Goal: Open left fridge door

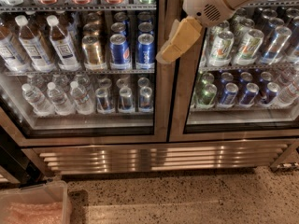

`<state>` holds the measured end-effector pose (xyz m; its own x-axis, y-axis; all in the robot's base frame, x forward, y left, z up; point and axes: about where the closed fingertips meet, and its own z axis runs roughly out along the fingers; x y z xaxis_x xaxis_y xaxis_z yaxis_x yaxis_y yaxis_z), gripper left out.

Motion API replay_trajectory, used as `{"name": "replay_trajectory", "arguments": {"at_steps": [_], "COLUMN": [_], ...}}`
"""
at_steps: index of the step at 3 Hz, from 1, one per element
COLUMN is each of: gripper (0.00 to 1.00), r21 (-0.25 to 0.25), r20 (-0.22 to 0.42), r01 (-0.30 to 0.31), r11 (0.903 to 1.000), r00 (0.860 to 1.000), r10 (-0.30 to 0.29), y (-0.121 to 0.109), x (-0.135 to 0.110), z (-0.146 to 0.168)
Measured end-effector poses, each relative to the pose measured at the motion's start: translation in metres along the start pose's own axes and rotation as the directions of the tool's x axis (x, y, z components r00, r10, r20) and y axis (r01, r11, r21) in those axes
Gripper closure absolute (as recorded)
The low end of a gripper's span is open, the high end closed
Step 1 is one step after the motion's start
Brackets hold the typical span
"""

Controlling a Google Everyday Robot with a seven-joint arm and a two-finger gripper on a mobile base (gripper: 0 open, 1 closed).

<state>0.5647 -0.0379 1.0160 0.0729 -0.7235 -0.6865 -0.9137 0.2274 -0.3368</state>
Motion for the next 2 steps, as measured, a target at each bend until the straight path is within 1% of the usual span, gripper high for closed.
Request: {"name": "replay_trajectory", "arguments": {"at_steps": [2], "gripper": [0.00], "r21": [-0.011], "r20": [0.001], "r01": [-0.001], "r11": [0.9999], "r00": [1.000], "r10": [0.001], "y": [-0.0015], "x": [0.0050], "z": [0.0035]}}
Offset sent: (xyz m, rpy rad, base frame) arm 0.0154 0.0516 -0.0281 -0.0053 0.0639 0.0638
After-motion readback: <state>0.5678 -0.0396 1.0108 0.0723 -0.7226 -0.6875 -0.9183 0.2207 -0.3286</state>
